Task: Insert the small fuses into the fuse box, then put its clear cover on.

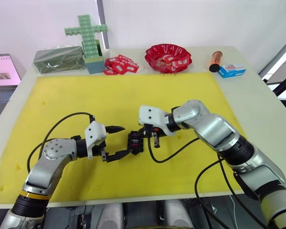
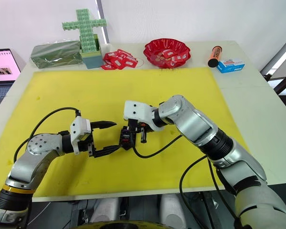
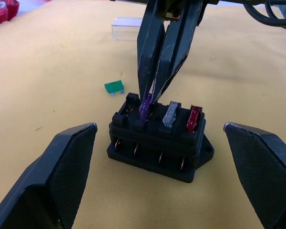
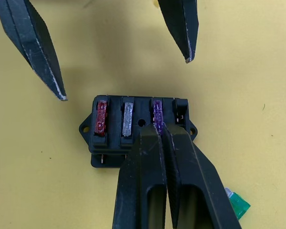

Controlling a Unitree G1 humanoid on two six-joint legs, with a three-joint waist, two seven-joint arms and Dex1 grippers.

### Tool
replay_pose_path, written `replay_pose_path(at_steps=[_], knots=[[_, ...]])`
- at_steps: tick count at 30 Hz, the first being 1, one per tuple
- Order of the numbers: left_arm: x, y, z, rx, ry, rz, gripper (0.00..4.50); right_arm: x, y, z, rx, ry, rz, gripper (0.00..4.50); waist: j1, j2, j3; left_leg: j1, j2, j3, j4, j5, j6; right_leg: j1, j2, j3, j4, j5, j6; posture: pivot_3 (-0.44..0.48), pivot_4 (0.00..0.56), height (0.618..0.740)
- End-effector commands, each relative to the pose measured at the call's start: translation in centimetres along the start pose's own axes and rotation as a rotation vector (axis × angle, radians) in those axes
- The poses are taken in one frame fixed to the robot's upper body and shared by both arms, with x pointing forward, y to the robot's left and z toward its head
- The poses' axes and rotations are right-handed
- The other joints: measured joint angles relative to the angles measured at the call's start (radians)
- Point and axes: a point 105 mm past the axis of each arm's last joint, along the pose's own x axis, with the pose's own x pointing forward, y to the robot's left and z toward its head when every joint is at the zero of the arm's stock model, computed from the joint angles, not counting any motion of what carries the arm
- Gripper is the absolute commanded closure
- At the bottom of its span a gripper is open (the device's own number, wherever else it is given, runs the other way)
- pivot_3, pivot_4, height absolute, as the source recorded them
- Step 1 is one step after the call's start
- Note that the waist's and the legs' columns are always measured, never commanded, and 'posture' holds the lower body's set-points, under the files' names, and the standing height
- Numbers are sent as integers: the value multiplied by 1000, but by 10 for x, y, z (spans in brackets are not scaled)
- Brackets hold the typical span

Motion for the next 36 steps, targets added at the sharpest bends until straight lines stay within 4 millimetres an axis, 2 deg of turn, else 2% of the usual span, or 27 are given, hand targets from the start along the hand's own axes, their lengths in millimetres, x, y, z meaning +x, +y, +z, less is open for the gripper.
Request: replay_pose_path(at_steps=[1, 18, 21, 23, 30, 36], knots=[[-1, 4, 7, 46, -11, 5, 0, 2, 0, 2, -14, -8, -12, 4445, 0, 0, 0, 0, 0, 0, 0, 0, 0, 0, 0, 0, 0, 0, 0, 0, 150, 740], [-1, 5, 7, 55, -9, 3, 0, -2, 0, 4, -3, -27, -14, 4445, 0, 0, 0, 1, 0, 0, 0, 0, 0, 0, 0, 0, 2, 0, 0, 0, 150, 740], [-1, 4, 6, 54, -6, 3, 0, -2, 1, 4, -1, -28, -14, 3776, 0, 0, 0, 1, 0, 0, 0, 0, 0, 0, 0, 0, 2, 0, 0, 0, 150, 740], [-2, 5, 6, 55, -5, 4, 0, -1, 2, 5, 1, -32, -9, 3134, 1, 0, 0, 1, 0, 0, 0, 0, 0, 0, 0, 0, 2, 0, 0, 0, 150, 740], [0, 5, 7, 56, -7, 0, 0, -5, -1, 11, -1, -63, -29, 3134, 0, 0, 0, 1, 0, 0, 0, 0, 0, 0, 0, 0, 2, 0, 0, 0, 150, 740], [0, 7, 9, 61, -9, 1, 0, -18, -3, 25, 22, -140, -32, 3134, 1, 0, 0, 1, 0, 0, 0, 0, 0, 0, 0, 0, 2, 0, 0, 0, 150, 740]])
